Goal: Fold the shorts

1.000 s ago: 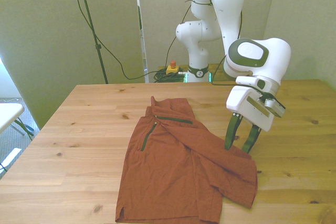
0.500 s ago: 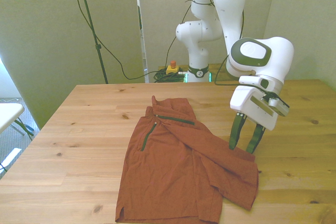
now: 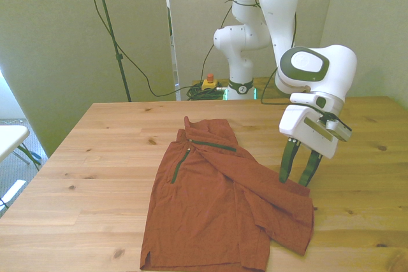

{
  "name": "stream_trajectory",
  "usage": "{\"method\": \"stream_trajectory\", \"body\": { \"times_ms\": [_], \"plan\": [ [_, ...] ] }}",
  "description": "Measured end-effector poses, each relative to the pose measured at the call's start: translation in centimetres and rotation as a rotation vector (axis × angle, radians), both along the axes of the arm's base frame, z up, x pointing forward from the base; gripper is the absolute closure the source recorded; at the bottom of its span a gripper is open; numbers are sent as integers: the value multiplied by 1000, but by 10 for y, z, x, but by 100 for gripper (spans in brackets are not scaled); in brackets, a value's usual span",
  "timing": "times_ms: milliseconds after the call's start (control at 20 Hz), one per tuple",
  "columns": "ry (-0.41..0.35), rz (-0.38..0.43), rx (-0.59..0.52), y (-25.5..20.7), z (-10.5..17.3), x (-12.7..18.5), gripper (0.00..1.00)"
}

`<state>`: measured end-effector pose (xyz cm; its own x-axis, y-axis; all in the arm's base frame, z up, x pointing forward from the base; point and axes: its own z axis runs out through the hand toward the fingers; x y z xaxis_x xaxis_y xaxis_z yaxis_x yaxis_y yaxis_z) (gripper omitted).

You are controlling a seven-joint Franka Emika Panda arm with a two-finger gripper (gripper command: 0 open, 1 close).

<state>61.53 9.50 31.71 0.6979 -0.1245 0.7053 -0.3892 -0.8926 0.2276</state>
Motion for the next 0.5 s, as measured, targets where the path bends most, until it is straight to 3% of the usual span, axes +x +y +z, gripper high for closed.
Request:
{"method": "stream_trajectory", "body": {
  "times_ms": [500],
  "plan": [
    [-9,-22,5,-11,-12,27,100]
  ]
}}
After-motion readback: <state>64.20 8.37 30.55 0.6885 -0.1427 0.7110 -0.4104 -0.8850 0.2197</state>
